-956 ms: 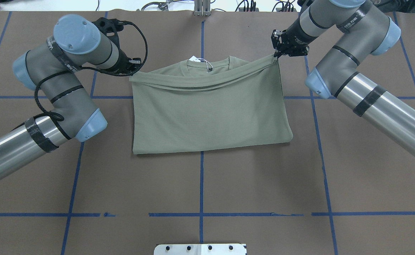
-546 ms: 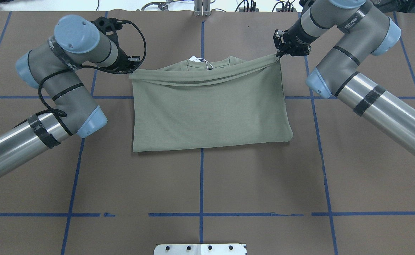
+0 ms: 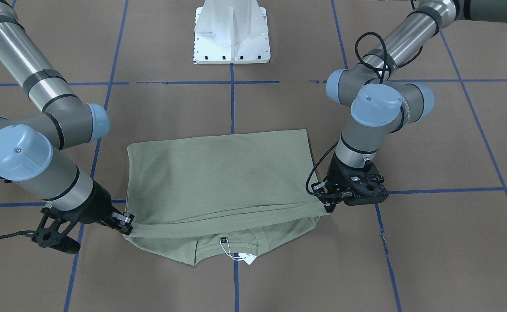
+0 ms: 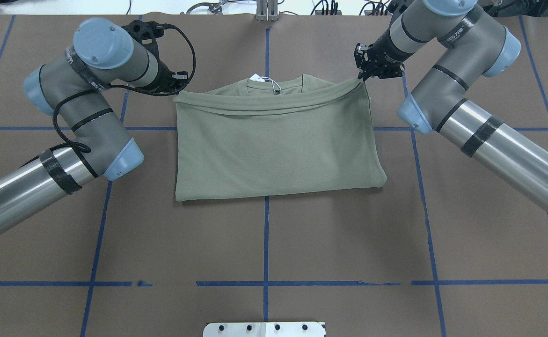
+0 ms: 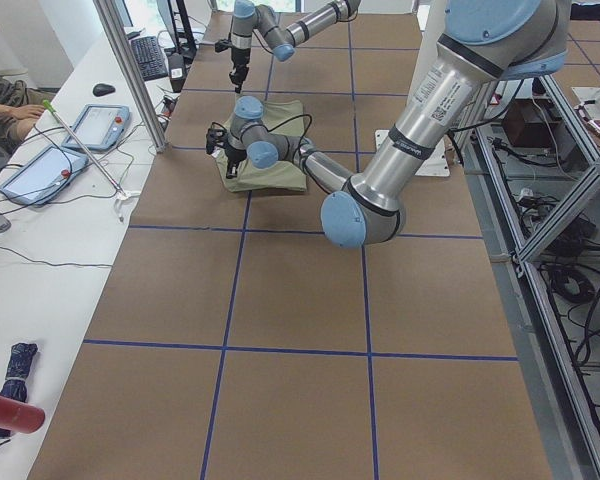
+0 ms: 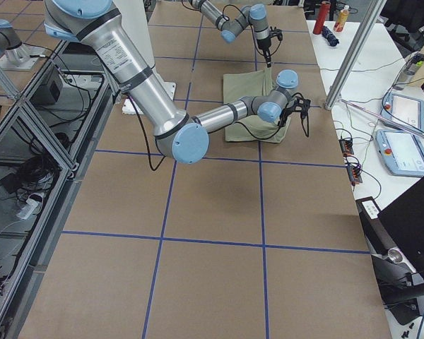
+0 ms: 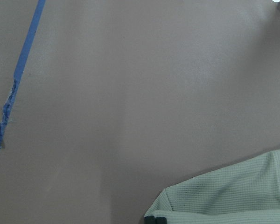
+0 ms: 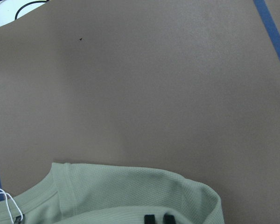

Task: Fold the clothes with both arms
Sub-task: 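Move the right gripper to the folded shirt's side edge and grasp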

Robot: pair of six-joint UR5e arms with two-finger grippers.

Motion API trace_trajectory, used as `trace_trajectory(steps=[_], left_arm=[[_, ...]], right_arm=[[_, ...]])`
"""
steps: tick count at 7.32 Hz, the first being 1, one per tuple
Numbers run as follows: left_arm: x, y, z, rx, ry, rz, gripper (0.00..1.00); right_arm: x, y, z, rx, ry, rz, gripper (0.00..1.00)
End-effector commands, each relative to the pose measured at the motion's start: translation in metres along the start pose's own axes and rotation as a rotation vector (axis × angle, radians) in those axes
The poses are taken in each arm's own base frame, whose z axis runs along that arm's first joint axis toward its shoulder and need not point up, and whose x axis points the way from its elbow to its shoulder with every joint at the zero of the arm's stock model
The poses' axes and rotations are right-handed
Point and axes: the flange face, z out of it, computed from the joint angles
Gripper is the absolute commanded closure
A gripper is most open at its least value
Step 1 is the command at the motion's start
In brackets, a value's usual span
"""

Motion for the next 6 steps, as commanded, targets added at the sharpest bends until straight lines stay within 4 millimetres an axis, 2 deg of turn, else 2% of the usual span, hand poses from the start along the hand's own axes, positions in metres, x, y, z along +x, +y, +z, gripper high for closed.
trace_trajectory(steps=[1,3,4,5,6], left_arm=[[0.0,0.0,-0.001,0.001,0.001,0.001,0.01],[-0.001,0.001,-0.002,0.001,0.001,0.005,0.01],[0.003,0.001,-0.01,0.008,0.014,0.003,0.01],[0.007,0.003,-0.021,0.015,0.031,0.007,0.01],[0.007,0.004,-0.021,0.014,0.032,0.006,0.01]], right_arm=[[0.005,0.001,0.001,0.006,-0.018,-0.03,0.0],[0.015,0.005,-0.005,0.006,-0.03,-0.068,0.0],[0.029,0.033,-0.008,-0.007,-0.044,-0.081,0.0],[0.045,0.075,-0.003,-0.028,-0.049,-0.112,0.0],[0.063,0.114,-0.01,-0.053,-0.057,-0.135,0.0]])
